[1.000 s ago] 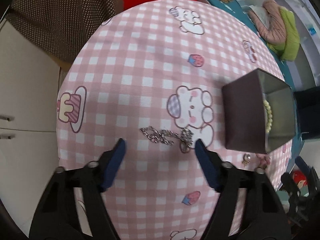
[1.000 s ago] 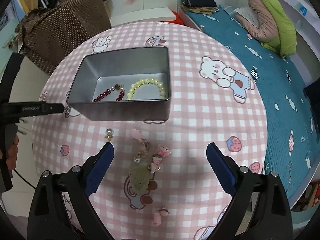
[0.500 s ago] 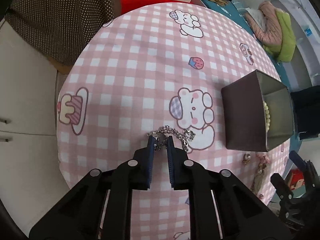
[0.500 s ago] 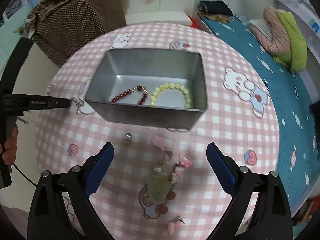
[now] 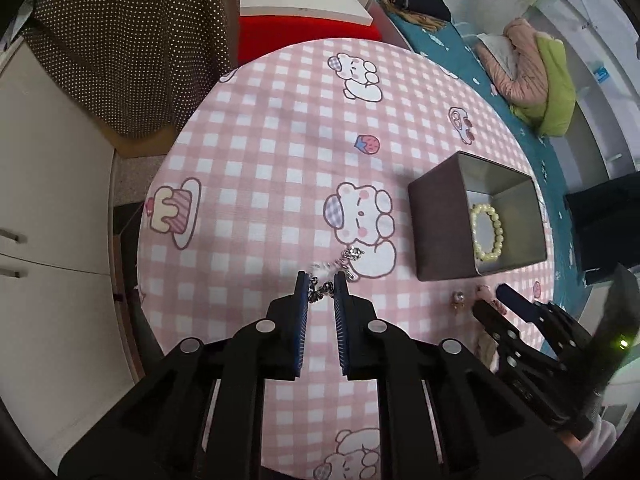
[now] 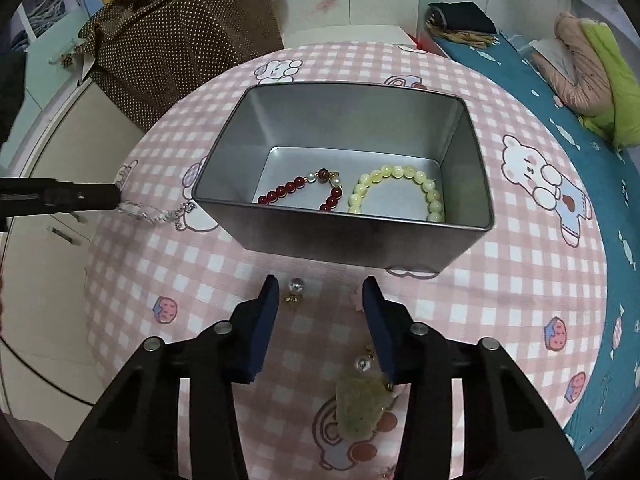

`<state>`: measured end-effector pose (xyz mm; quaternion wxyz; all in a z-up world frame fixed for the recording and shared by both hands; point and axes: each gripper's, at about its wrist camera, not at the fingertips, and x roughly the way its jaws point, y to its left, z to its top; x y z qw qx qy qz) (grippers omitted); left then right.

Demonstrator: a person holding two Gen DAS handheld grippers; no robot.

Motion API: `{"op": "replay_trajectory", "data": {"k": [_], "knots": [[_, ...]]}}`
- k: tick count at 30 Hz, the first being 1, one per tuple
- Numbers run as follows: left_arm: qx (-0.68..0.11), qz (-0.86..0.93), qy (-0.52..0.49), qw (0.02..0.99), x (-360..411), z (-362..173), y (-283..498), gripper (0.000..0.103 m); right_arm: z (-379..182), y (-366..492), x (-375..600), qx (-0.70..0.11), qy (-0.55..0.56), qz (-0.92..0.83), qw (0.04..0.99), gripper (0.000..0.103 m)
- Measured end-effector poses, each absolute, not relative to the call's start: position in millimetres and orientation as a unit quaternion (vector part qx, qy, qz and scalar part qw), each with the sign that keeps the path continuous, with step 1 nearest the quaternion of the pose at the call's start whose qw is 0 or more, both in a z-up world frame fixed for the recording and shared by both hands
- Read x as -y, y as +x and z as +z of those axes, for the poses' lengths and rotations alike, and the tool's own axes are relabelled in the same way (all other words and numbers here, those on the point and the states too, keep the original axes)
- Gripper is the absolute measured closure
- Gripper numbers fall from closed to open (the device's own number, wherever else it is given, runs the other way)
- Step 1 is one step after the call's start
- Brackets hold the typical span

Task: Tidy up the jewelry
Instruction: 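Lift the necklace with left gripper while right grasps a small silver charm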

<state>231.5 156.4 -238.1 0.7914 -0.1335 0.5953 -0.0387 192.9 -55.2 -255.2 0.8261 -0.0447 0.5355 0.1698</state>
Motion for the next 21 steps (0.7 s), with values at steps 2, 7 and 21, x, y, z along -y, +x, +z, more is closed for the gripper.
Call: {"op": "replay_trajectory", "data": {"k": [2,7,21], "knots": [[-0.597,-0.036,-0.130,0.791,-155.0,-238.3,229.7,0.091,-258.3,194.2,53.7,-0.534,-0.049,0.176,0.826,0.070],[-0.599,-0.033,-0.135,0.788,-154.7,-238.4,224.8,0.091,-268.7,191.6,44.3,-0.536,-0.071,0.187,0.820,0.074],[-0.601,-0.021,-0.139,0.787,-146.6,-237.0,210.7,0.091,-280.1,187.9,34.1,-0.522,-0.116,0.184,0.825,0.092]]}}
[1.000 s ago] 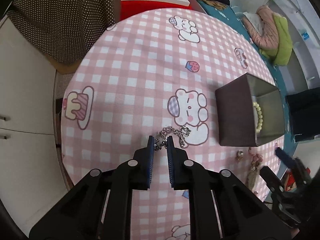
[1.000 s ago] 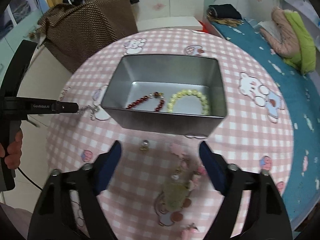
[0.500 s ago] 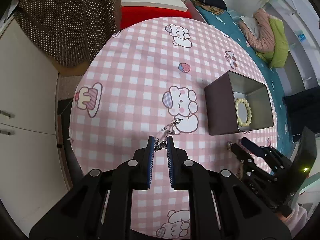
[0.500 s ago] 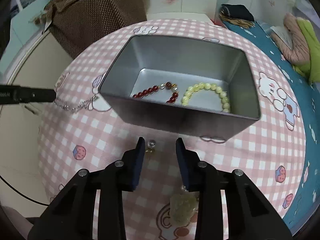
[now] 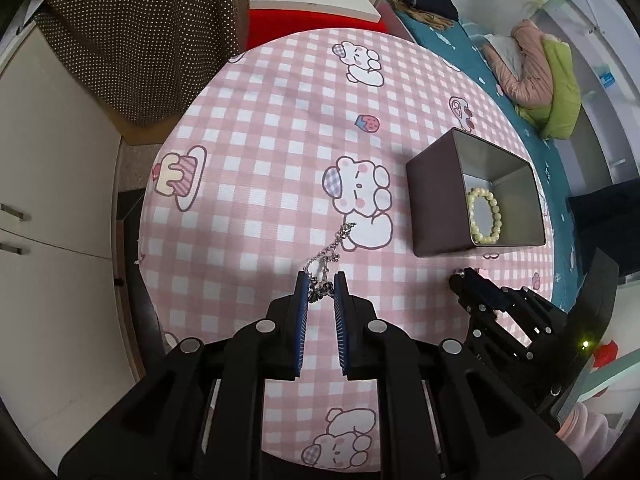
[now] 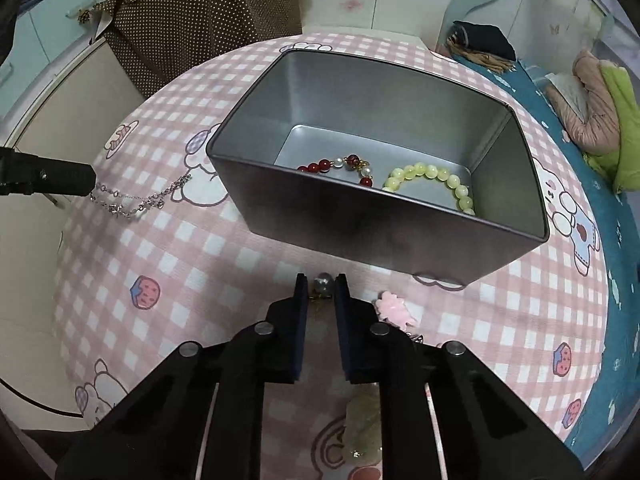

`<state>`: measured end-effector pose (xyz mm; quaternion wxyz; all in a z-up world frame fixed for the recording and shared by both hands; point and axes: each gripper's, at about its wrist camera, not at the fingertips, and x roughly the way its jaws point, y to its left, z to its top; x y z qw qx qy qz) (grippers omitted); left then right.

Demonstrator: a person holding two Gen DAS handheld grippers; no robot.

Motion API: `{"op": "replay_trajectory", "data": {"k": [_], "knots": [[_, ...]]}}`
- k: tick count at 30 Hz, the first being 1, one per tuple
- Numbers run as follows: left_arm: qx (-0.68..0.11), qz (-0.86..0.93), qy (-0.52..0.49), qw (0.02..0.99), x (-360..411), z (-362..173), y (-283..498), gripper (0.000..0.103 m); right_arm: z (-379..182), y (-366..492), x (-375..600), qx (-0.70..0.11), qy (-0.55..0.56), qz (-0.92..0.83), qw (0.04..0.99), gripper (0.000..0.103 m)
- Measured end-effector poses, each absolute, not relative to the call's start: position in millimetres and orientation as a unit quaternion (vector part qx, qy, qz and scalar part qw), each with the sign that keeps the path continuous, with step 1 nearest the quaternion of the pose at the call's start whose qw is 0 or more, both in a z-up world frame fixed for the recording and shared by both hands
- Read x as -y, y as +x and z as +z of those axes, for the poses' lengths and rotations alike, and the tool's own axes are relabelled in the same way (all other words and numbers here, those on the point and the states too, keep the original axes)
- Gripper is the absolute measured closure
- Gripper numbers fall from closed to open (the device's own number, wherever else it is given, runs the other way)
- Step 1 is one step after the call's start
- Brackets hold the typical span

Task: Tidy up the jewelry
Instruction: 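Lift the necklace with left gripper while right grasps a small silver charm, then lower the necklace and charm into the grey tray with both grippers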

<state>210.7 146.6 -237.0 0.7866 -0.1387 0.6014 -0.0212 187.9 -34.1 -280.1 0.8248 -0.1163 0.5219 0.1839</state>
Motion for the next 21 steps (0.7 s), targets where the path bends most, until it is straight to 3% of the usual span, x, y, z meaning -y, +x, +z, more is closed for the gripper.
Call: {"op": "replay_trajectory", "data": {"k": [10,21], "knots": [[-0.586,-0.030,-0.118,0.801,-123.0,-220.8,204.6,0.091,-274.7,190.9,39.7,-0.535,-0.119,0.205,0.811,0.092],[-0.536,-0.048,-0.086,0.839,-94.6,-167.6,204.5,0.090,-235.5,182.3,56.6,-0.509,-0.124,0.222,0.823,0.092]]}}
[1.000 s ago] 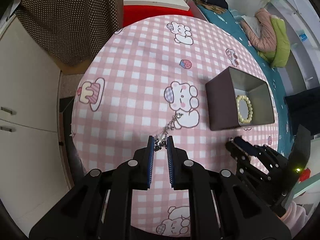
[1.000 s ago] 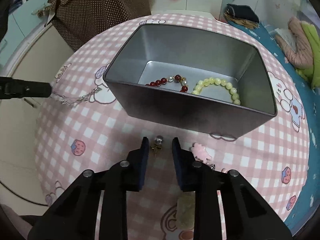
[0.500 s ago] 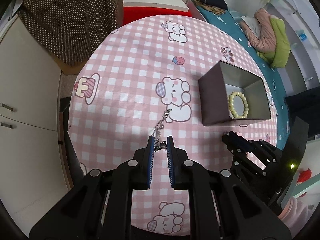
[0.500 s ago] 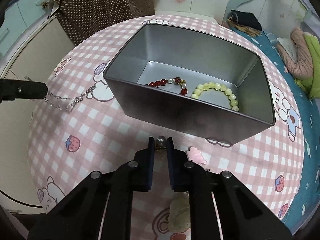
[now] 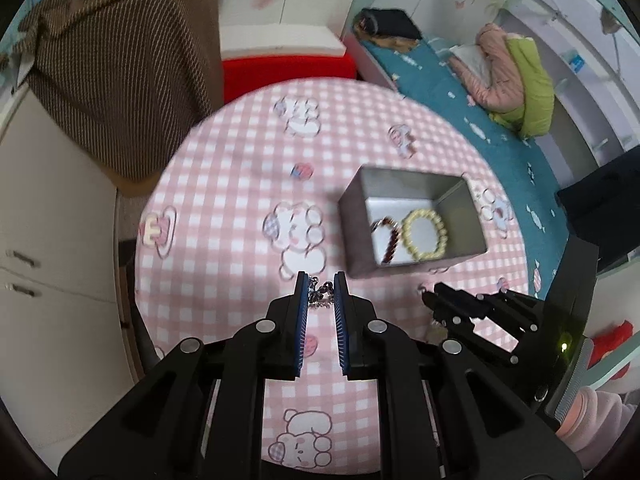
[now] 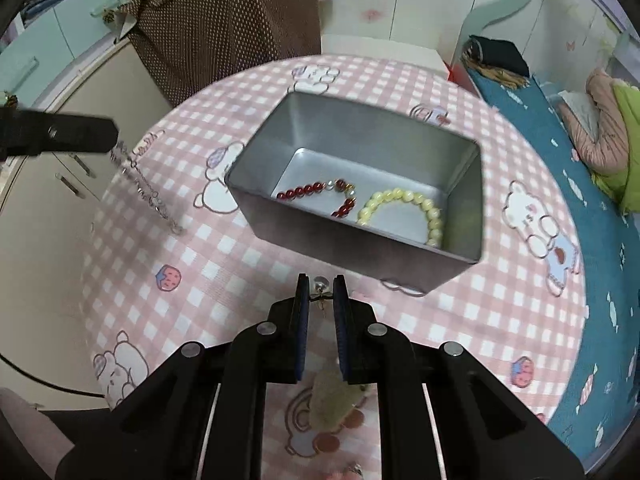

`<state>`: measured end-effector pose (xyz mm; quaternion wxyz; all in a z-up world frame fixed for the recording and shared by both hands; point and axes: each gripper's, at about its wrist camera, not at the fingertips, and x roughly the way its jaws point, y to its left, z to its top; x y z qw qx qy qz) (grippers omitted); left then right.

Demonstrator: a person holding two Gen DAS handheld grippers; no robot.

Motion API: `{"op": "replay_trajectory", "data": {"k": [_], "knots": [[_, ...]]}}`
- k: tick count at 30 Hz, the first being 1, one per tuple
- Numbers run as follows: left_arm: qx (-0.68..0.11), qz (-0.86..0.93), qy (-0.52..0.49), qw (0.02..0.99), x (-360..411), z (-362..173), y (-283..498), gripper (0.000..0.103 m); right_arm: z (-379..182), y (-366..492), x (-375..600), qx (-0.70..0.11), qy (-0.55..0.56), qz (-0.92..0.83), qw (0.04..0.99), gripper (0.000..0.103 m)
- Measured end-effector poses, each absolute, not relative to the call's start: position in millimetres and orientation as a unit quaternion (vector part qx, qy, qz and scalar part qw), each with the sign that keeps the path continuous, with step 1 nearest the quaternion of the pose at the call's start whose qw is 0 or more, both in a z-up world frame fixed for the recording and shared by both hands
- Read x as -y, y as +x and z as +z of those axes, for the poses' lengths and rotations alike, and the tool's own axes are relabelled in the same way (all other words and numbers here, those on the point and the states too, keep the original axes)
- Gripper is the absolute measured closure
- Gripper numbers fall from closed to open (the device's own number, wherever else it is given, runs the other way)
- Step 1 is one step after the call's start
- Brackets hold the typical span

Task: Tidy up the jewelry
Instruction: 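Lower the necklace and charm into the grey tray with both grippers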

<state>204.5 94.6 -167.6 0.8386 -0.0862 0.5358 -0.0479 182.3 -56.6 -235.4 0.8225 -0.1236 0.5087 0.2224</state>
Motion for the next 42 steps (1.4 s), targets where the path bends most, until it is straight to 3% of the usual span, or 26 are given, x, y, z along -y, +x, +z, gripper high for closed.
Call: {"op": "replay_trajectory", "data": {"k": [12,21,29,42], "knots": [[-0.455,-0.083,-0.086,0.882,-84.2,-91.8,213.3,0.090,-170.5,180.5,90.6,-0.453,-0.077,0.191,0.868,0.092],[-0.452,-0.160,-0.110,0.870,-64.0,-77.6,245.7,0.090,-148.0,191.2,124.6,-0.425,-0.030,0.139,0.894,0.092],[-0.479,-0.185,-0.096,0.853,-42.2,-95.8,278.2,0.090,-149.2,200.5,148.4,-0.423,0.011,0.106,0.900,0.092],[-0.569,-0.168,-0.099,0.799,-46.3,-174.4,306.4,0.089,-151.0,217.5,150.4,-0.433,0.013,0.092,0.897,0.092]]}}
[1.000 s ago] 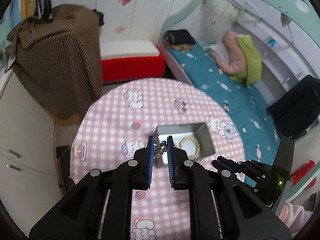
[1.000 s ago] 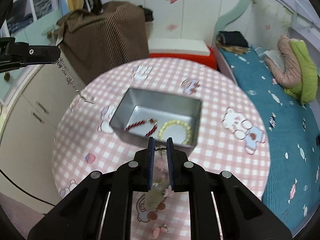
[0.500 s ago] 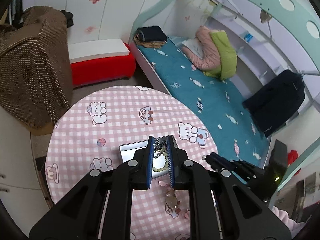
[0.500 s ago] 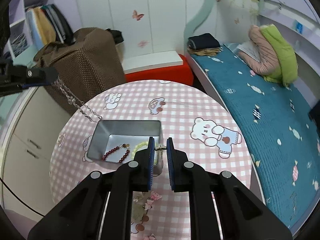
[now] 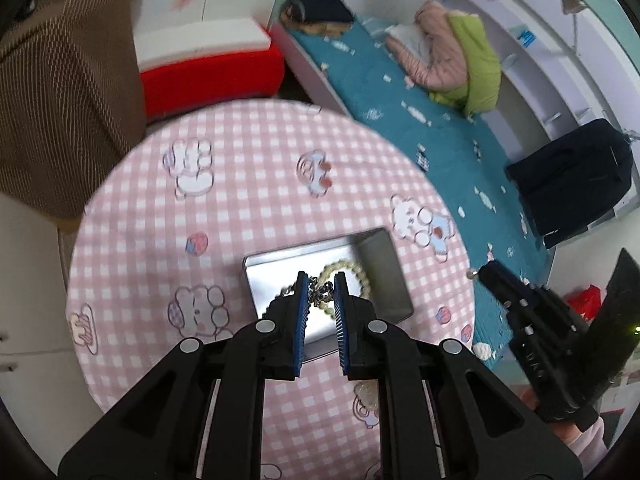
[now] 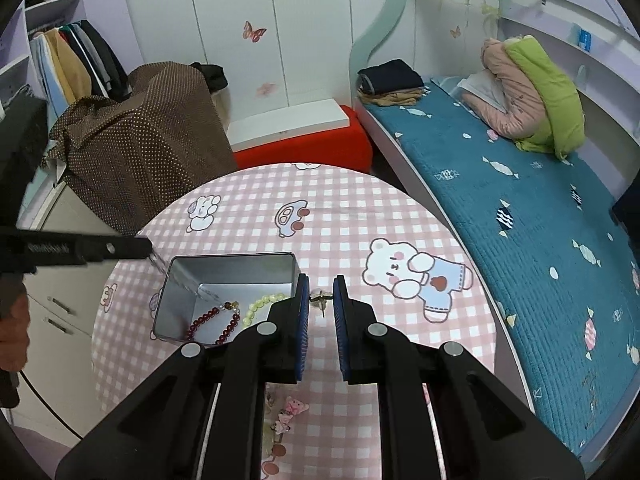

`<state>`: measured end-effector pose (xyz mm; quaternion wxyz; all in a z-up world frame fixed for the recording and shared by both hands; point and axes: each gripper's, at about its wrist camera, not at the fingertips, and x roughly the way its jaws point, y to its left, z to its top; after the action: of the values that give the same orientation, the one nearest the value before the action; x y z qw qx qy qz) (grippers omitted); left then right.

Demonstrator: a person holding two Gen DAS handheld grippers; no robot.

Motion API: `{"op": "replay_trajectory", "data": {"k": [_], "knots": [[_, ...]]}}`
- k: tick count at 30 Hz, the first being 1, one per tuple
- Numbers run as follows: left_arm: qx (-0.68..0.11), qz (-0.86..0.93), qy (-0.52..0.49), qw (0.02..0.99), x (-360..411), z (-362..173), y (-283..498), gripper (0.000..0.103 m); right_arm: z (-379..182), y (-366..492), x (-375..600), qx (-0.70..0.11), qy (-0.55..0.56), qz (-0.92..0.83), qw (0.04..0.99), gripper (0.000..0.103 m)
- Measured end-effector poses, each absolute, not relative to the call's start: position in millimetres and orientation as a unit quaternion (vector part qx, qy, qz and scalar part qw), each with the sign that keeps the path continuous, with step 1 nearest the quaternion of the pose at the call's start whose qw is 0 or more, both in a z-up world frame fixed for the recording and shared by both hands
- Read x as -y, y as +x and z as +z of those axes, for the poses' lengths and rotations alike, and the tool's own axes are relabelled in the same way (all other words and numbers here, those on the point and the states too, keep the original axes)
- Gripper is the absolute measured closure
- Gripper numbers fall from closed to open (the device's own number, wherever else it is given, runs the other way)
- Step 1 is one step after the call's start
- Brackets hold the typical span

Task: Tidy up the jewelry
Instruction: 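Lower the necklace and charm into the grey tray with both grippers, then open both grippers and withdraw them from the tray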

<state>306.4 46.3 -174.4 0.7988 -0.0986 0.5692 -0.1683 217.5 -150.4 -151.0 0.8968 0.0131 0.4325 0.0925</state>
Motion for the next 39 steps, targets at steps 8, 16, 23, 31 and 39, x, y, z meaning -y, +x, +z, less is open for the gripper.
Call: {"op": "replay_trajectory", "data": {"k": [8,16,23,31,39], "knots": [[-0.584,-0.163,-0.105,0.788,-57.3,-186.2,308.0,0.071,-157.1,226.9,127.0,-0.445,-0.006,0.125,0.887,0.092],[-0.582,-0.155,-0.104,0.791,-66.6,-182.6,300.3,0.059,-165.1,234.6,104.3,-0.453,-0.024,0.158,0.877,0.092],[-0.583,-0.147,-0.098,0.793,-73.0,-182.7,292.4,0.047,-162.3,237.4,92.3,-0.451,-0.039,0.164,0.876,0.085],[-0.577,-0.149,-0.096,0.797,-74.7,-178.2,285.8,0.044,-159.2,230.8,95.6,-0.458,-0.044,0.141,0.877,0.065],[-0.572,-0.155,-0.091,0.800,-73.9,-172.9,272.6,0.041,-147.5,214.4,100.1,-0.439,-0.039,0.118,0.890,0.065]]}}
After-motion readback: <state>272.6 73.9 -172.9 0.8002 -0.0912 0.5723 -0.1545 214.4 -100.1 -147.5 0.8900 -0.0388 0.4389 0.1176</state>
